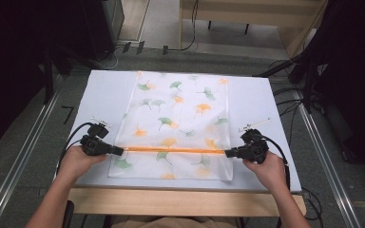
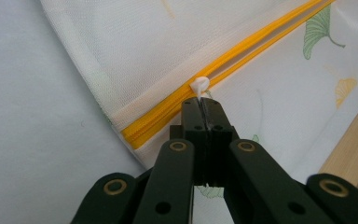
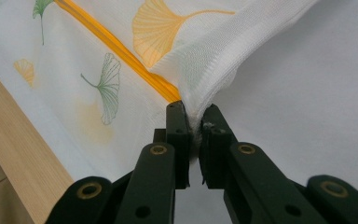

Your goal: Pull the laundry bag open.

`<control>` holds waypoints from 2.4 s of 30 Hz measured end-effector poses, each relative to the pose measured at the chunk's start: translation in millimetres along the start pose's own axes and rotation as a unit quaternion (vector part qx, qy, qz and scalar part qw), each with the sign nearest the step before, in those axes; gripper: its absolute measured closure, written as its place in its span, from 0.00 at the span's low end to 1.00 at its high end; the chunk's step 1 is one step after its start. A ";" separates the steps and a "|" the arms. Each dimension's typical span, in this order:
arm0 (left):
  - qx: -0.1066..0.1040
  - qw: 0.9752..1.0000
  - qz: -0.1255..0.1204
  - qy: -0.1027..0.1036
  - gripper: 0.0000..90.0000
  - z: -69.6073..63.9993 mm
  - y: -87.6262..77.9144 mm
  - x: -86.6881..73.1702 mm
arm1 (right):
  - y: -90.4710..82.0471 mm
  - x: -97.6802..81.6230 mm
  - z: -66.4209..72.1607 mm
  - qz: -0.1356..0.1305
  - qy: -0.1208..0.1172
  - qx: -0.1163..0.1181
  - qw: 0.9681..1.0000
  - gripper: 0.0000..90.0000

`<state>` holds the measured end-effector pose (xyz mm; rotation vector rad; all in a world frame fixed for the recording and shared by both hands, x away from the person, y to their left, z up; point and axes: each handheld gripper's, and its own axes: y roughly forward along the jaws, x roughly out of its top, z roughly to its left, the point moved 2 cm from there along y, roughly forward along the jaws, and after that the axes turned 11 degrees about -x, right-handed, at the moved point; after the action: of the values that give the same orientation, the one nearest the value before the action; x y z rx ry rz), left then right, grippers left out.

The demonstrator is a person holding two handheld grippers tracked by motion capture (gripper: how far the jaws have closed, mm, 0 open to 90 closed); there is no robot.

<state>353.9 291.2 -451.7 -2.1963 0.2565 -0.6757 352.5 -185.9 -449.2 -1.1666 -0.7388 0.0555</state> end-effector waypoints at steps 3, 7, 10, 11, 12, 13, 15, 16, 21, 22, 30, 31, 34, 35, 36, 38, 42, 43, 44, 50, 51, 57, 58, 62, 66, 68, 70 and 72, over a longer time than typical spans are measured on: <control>-0.003 1.000 0.003 0.003 1.00 1.5 -0.4 0.0 | -0.2 -0.1 0.2 -0.001 0.000 0.001 1.000 0.95; -0.003 1.000 -0.002 0.001 1.00 1.7 -1.4 0.1 | -1.1 0.3 0.9 -0.005 0.000 -0.001 1.000 0.95; -0.002 1.000 -0.003 0.001 1.00 1.7 -2.0 -0.1 | 0.0 0.1 1.2 -0.003 -0.001 -0.002 1.000 0.95; -0.002 1.000 -0.002 0.000 1.00 1.9 -2.4 -0.4 | 0.2 0.1 1.1 -0.003 -0.003 -0.001 1.000 0.95; -0.003 1.000 -0.001 0.000 1.00 2.4 -2.9 -0.6 | 0.1 0.1 1.1 -0.003 -0.003 -0.002 1.000 0.95; -0.002 1.000 -0.005 -0.001 1.00 2.5 -2.8 -0.8 | -0.1 0.0 1.3 -0.002 -0.001 -0.001 1.000 0.95; -0.005 1.000 -0.008 -0.004 1.00 2.8 -3.5 -1.1 | 0.2 0.0 0.9 -0.003 0.000 0.001 1.000 0.95; -0.004 1.000 -0.008 -0.004 1.00 2.6 -3.5 -1.0 | 0.4 -0.1 0.5 -0.002 -0.002 0.001 1.000 0.95; -0.004 1.000 -0.008 -0.002 1.00 3.2 -4.8 -1.1 | 0.3 0.0 0.7 -0.002 -0.001 0.001 1.000 0.95; -0.002 1.000 -0.008 -0.001 1.00 3.2 -5.2 -1.2 | 0.3 0.0 0.9 -0.002 0.000 0.002 1.000 0.95; -0.002 1.000 -0.012 -0.007 1.00 5.0 -8.0 -4.4 | 1.5 -0.1 1.0 0.000 -0.003 0.000 1.000 0.95; -0.002 1.000 -0.012 -0.006 1.00 5.0 -8.2 -4.7 | 1.5 -0.1 0.9 0.001 -0.002 0.001 1.000 0.95; -0.001 1.000 -0.011 -0.005 1.00 4.7 -8.3 -5.0 | 1.7 0.1 1.3 0.003 -0.001 0.000 1.000 0.95; -0.002 1.000 -0.012 -0.006 1.00 4.8 -8.5 -5.0 | 1.7 0.1 1.2 0.002 -0.001 0.001 1.000 0.95; -0.003 1.000 -0.013 -0.007 1.00 4.9 -8.7 -5.1 | 1.6 0.1 1.3 0.002 0.000 0.001 1.000 0.95; -0.003 1.000 -0.013 -0.007 1.00 4.9 -8.7 -5.2 | 1.5 0.0 1.0 0.000 -0.003 0.000 1.000 0.95; -0.002 1.000 -0.013 -0.006 1.00 4.6 -9.1 -5.3 | 1.7 -0.1 1.2 0.002 -0.001 0.001 1.000 0.95; -0.003 1.000 -0.015 -0.008 1.00 4.3 -9.1 -5.3 | 1.8 -0.1 1.3 0.003 -0.001 0.001 1.000 0.95; -0.002 1.000 -0.013 -0.006 1.00 4.4 -9.4 -5.7 | 2.0 -0.1 1.4 0.003 -0.001 0.000 1.000 0.95; -0.001 1.000 -0.011 -0.006 1.00 6.3 -11.9 -7.9 | 2.2 -0.1 1.6 0.003 -0.001 0.000 1.000 0.95; -0.001 1.000 -0.012 -0.006 1.00 6.5 -12.1 -8.1 | 2.1 -0.1 1.7 0.004 0.000 0.000 1.000 0.95; 0.006 1.000 -0.016 -0.013 1.00 11.0 -16.4 -11.7 | 2.1 -0.2 1.1 0.004 0.000 0.000 1.000 0.95; 0.006 1.000 -0.015 -0.014 1.00 12.2 -17.9 -12.7 | 2.2 -0.2 1.1 0.003 -0.001 0.001 1.000 0.95; 0.014 1.000 -0.017 -0.019 1.00 17.4 -24.2 -17.4 | 1.9 -0.4 1.1 0.005 -0.001 0.001 1.000 0.95; 0.019 0.999 -0.024 -0.030 1.00 23.9 -30.0 -23.2 | 2.2 -0.1 1.3 0.004 0.000 0.001 1.000 0.95; 0.019 0.999 -0.028 -0.034 1.00 24.3 -31.0 -24.2 | 2.3 0.2 2.0 0.005 -0.003 0.003 1.000 0.95; 0.019 0.999 -0.026 -0.032 1.00 24.7 -31.3 -24.2 | 3.1 0.4 3.2 0.006 -0.006 0.003 1.000 0.95; 0.018 0.999 -0.026 -0.033 1.00 24.6 -31.2 -23.9 | 3.4 0.2 2.8 0.007 -0.005 0.003 1.000 0.95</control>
<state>346.2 336.9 -450.4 -2.1923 0.1518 -0.6319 352.2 -182.1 -451.4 -1.1673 -0.7390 0.0751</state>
